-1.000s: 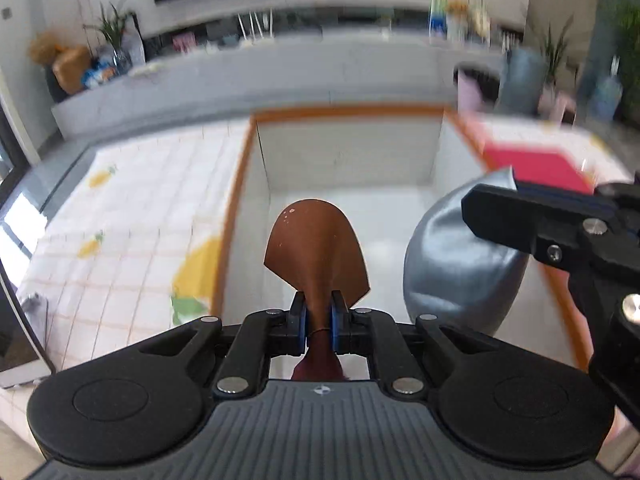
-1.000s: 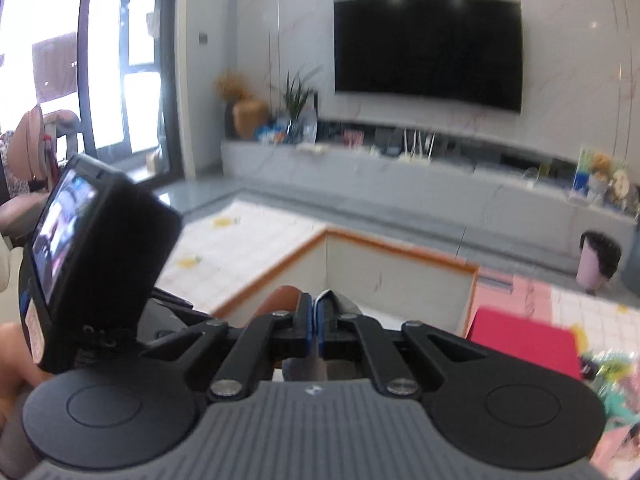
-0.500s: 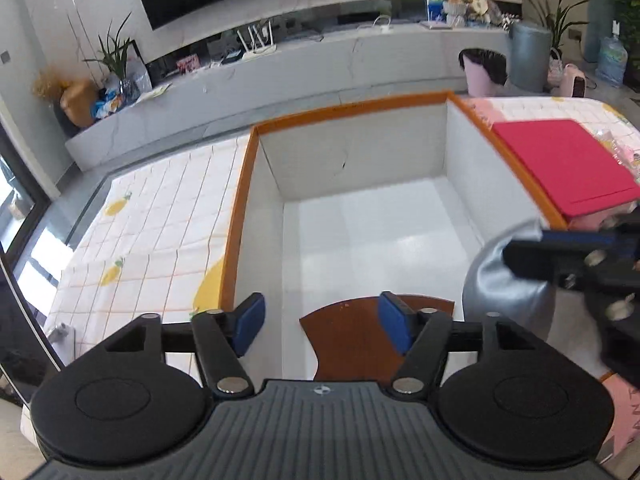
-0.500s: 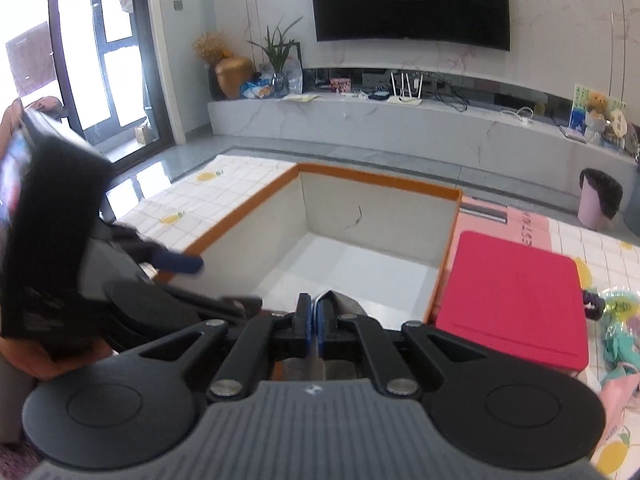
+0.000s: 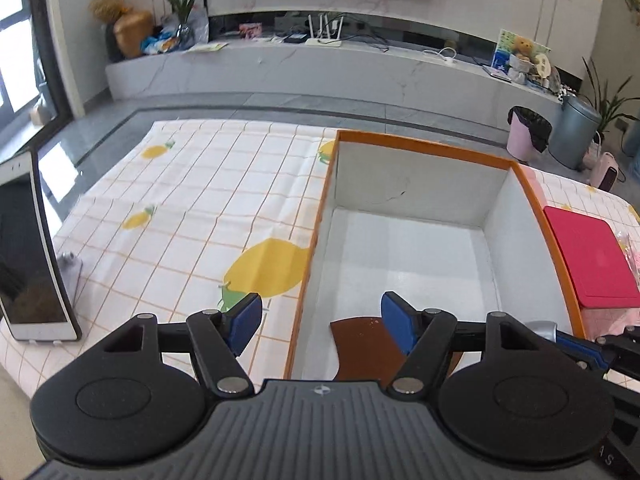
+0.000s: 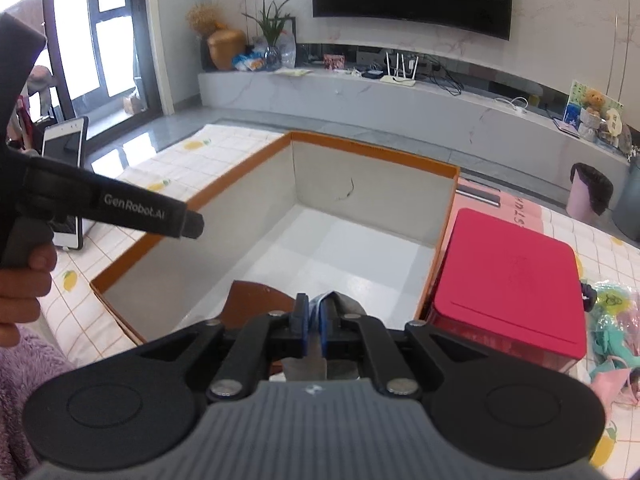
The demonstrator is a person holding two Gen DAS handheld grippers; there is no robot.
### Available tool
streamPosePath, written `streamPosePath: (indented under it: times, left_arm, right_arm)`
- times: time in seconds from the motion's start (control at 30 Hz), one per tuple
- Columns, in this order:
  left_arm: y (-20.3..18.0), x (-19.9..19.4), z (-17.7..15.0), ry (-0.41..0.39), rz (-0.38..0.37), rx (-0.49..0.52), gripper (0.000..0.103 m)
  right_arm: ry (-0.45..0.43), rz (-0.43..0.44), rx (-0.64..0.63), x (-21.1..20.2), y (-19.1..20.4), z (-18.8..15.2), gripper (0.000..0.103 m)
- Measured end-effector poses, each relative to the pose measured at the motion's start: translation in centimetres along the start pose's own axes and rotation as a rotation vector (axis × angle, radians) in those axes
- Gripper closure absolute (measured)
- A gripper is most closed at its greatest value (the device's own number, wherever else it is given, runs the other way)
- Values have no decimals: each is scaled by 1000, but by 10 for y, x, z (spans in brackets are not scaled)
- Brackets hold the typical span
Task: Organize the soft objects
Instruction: 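Lower the grey silver bag into the white box and open the right tool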
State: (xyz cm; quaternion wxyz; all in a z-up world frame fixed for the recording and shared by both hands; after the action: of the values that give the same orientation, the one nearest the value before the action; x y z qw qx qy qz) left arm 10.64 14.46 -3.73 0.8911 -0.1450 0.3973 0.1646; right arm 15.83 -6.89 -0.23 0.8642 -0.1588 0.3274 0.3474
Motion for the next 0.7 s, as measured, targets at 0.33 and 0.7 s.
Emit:
streamPosePath:
  times: [0.33,0.7]
  left_arm:
    - [-7,-2,-3,0,-4,29,22]
    - [-3,-1,-1,1,2,9,22]
  right_arm:
    - [32,46,5,-7,6,1,29]
    - [155,122,4,-12,11,-5,9]
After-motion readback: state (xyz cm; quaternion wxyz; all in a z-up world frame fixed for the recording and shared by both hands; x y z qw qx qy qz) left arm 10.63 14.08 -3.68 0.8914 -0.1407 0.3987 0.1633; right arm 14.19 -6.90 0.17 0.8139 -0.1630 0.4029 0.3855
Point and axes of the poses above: each gripper's, at about its wrist camera, not at the fingertips, and x roughly the way its jaws point, y to its left, z to its top, the point moved 4 cm from there along x, roughly the way its jaws point, and after that the axes turned 10 degrees about -x, right-handed, at the moved point
